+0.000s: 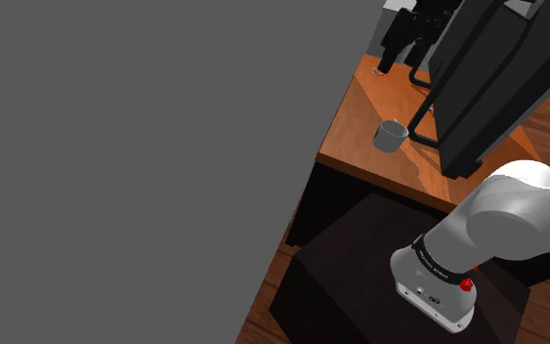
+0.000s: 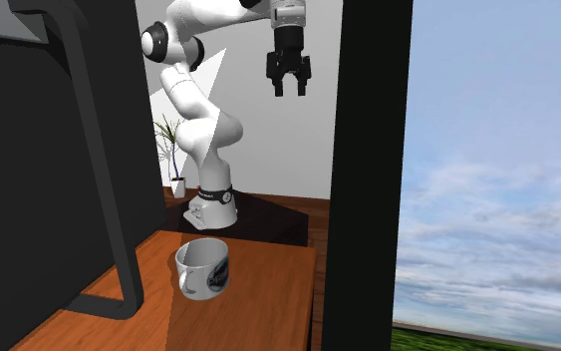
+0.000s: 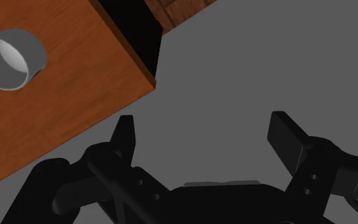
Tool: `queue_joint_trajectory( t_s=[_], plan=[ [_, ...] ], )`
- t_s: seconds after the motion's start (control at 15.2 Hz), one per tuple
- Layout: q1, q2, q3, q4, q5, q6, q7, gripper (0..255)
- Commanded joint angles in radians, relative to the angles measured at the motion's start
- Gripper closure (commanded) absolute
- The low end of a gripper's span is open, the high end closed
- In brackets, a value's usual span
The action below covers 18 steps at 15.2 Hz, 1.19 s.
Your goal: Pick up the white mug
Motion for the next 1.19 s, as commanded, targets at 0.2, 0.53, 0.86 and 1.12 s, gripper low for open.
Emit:
queue_joint_trajectory(
  t_s=[0.2,0.53,0.86,1.12],
  plan=[
    [-0.014,-0.017,-0.047,-0.084,-0.033,0.064,-0.056,0],
    [-0.044,-0.019,-0.130,-0.202,-0.093,0.179,-0.149,0],
    [-0.082,0.018,-0.219,-0.292,-0.158,0.307,-0.241,0],
    [-0.113,0.080,-0.296,-0.341,-0.209,0.420,-0.315,0]
  ],
)
